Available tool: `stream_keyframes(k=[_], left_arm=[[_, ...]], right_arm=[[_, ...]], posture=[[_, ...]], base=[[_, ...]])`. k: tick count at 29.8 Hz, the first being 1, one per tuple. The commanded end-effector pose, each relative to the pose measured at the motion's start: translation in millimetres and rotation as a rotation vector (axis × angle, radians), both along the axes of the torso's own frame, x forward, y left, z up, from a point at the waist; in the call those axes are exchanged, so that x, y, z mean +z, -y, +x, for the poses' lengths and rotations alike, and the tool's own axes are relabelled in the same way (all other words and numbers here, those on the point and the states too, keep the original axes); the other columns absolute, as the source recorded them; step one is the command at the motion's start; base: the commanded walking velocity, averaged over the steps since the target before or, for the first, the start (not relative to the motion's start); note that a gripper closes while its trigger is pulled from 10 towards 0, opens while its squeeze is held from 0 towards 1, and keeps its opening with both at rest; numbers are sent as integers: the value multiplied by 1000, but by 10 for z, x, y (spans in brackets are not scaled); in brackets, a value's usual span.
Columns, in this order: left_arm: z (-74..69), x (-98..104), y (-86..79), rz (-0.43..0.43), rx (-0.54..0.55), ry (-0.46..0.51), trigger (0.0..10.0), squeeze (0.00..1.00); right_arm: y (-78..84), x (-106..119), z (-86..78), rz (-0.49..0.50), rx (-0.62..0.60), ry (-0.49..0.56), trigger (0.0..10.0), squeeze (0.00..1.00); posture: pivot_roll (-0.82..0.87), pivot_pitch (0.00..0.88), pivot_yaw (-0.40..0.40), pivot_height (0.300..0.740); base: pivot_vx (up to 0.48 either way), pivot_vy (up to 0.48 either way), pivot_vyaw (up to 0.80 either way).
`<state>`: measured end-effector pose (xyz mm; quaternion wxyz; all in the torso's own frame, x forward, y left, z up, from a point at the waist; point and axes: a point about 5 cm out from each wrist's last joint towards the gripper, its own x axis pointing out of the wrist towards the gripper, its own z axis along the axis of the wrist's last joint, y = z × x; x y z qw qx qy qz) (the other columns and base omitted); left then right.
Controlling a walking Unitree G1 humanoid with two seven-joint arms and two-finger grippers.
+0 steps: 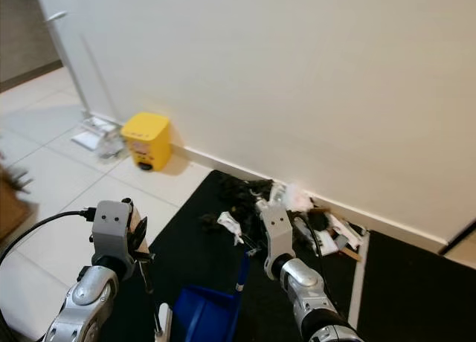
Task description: Sweep floor
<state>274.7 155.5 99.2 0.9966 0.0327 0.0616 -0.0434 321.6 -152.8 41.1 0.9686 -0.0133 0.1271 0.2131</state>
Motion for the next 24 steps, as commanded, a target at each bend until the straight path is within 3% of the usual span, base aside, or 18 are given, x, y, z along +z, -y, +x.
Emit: stream_keyframes(k=[1,19,24], left_arm=[[-3,25,-12,11,5,17,10000,0],[-2,23,-12,10,5,17,10000,0],[-2,21,-12,10,6,16,10000,0]], right_arm=[[13,42,25,22,-20,24,10000,0],[18,45,28,22,-23,24,10000,0],[13,46,28,20,-18,27,10000,0]], posture=[[114,56,-5,740],[113,57,-4,740],[114,57,-5,740]], base=[[0,0,-769],[0,0,-767],[0,0,-365]])
